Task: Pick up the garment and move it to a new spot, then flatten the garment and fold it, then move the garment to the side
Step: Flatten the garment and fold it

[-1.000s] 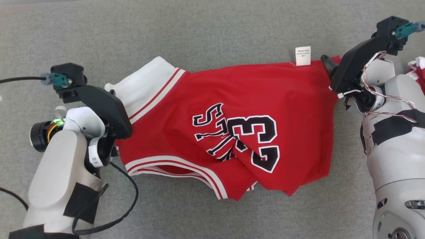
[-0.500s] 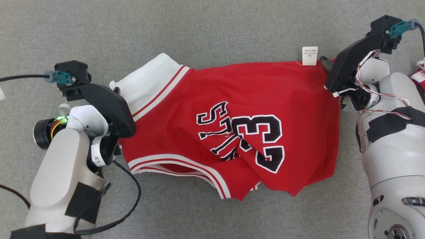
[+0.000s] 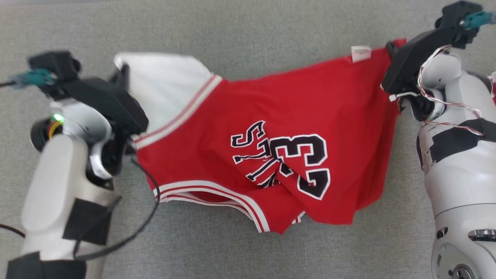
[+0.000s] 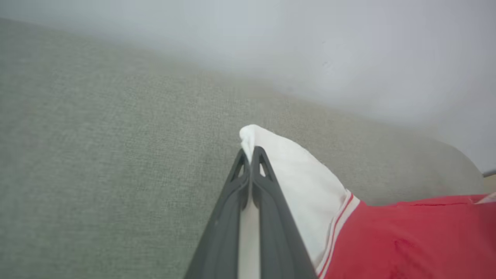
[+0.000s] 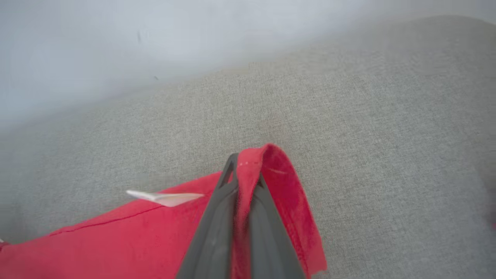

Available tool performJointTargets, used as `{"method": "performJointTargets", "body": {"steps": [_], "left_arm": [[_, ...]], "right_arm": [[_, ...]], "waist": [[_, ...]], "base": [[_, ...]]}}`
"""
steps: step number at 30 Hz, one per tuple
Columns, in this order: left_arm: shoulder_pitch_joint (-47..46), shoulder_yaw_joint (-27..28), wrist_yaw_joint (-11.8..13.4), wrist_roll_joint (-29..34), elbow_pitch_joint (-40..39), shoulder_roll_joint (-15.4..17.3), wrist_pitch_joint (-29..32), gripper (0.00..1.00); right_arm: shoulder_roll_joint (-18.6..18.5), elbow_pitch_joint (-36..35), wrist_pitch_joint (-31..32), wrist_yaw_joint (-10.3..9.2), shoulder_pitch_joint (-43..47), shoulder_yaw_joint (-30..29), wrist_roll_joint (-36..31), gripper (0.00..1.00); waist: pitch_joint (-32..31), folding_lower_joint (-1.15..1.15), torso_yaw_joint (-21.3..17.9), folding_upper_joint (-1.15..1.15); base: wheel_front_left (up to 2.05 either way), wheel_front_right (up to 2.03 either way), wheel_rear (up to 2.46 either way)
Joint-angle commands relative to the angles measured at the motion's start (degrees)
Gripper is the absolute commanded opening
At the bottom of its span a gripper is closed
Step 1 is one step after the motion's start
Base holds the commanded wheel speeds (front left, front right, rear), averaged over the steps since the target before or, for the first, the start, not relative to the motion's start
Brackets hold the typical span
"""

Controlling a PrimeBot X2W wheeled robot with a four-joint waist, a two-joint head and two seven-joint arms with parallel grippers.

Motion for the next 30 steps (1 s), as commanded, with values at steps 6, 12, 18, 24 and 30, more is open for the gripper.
{"method": "performJointTargets", "body": {"steps": [6, 12, 18, 24, 30], "left_arm": [[-4.59, 3.40, -3.22, -3.40, -2.41, -0.13, -6.14, 0.00], [-8.70, 5.04, -5.36, -4.48, -4.28, 0.32, -9.86, 0.00], [-12.48, 5.58, -6.72, -4.85, -5.42, 0.88, -12.19, 0.00], [-16.23, 5.75, -7.76, -4.17, -5.39, 1.62, -14.85, 0.00], [-19.79, 6.07, -8.54, -4.94, -5.71, 1.83, -16.40, 0.00]], "right_arm": [[-1.55, -5.27, -3.40, -0.17, -0.27, 3.93, 4.75, 0.00], [-3.04, -11.32, -5.29, -0.17, 1.60, 6.98, 8.93, 0.00], [-4.53, -17.34, -5.36, -0.17, 3.07, 8.29, 10.69, 0.00], [-6.14, -22.39, -5.68, -0.17, 3.91, 8.57, 11.31, 0.00], [-7.59, -27.46, -6.09, -0.17, 4.50, 9.06, 11.49, 0.00]], "waist": [[-3.77, 0.00, -0.46, 0.00], [-8.31, 0.00, -1.01, 0.00], [-12.25, 0.00, -1.43, 0.00], [-15.43, 0.00, -1.58, 0.00], [-16.83, 0.00, -1.96, 0.00]], "base": [[0.00, 0.00, 0.00], [0.00, 0.00, 0.00], [0.00, 0.00, 0.00], [0.00, 0.00, 0.00], [0.00, 0.00, 0.00]]}}
